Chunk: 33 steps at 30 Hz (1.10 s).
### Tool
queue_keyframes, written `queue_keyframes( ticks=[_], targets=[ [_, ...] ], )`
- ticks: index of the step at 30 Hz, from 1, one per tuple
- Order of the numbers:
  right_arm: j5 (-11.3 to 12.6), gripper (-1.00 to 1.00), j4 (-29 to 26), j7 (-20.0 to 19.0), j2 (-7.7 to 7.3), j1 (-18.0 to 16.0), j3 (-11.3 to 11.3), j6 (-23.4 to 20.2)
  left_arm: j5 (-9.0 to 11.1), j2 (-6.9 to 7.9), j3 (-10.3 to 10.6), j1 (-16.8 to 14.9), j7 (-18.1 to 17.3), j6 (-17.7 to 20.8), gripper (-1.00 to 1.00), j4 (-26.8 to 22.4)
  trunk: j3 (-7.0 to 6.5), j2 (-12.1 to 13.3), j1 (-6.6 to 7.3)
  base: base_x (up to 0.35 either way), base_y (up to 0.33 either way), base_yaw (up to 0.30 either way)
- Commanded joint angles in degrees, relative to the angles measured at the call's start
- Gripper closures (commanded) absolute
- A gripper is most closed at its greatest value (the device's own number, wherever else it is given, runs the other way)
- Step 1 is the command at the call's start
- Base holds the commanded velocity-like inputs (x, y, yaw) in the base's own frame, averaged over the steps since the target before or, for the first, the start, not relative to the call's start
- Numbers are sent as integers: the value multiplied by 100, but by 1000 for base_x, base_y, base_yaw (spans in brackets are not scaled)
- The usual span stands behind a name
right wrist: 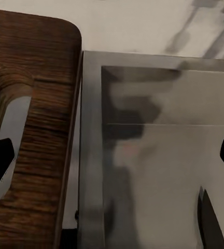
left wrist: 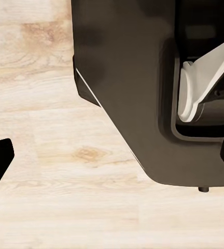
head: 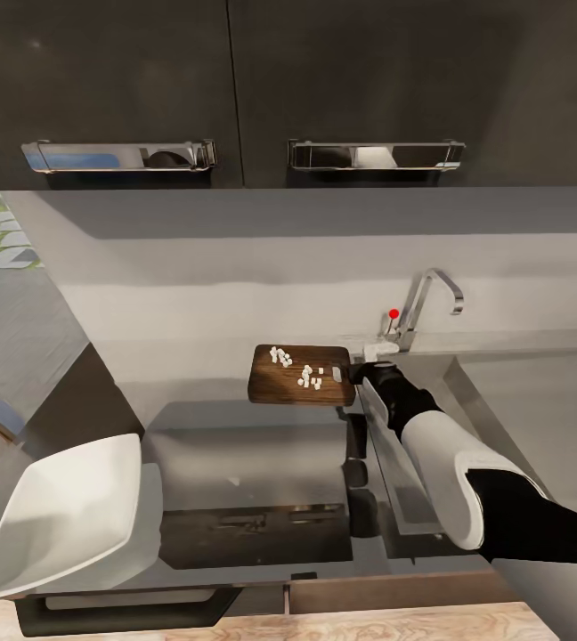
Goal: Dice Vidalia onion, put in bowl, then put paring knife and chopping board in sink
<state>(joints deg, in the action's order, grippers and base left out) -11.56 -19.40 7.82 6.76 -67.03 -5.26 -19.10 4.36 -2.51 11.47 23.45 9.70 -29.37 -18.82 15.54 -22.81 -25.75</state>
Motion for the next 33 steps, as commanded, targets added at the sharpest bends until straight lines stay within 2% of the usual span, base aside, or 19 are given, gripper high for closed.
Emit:
queue_keyframes(
  ticks=[1, 7, 33],
  targets=[
    [-58, -100, -6, -7, 12, -3, -43, -14, 44, 4, 48, 2, 32, -8, -100, -9, 10, -11, -3, 0, 0, 0],
    [-57, -100, 5, -8, 37, -3, -29, 86, 45, 4, 48, 2, 32, -14, -100, -13, 24, -11, -3, 0, 0, 0],
    [-57, -100, 6, -11, 48, -3, -28, 98, 45, 4, 45, 2, 32, -9, -100, -16, 260, -11, -3, 21, 11, 0]
  ],
)
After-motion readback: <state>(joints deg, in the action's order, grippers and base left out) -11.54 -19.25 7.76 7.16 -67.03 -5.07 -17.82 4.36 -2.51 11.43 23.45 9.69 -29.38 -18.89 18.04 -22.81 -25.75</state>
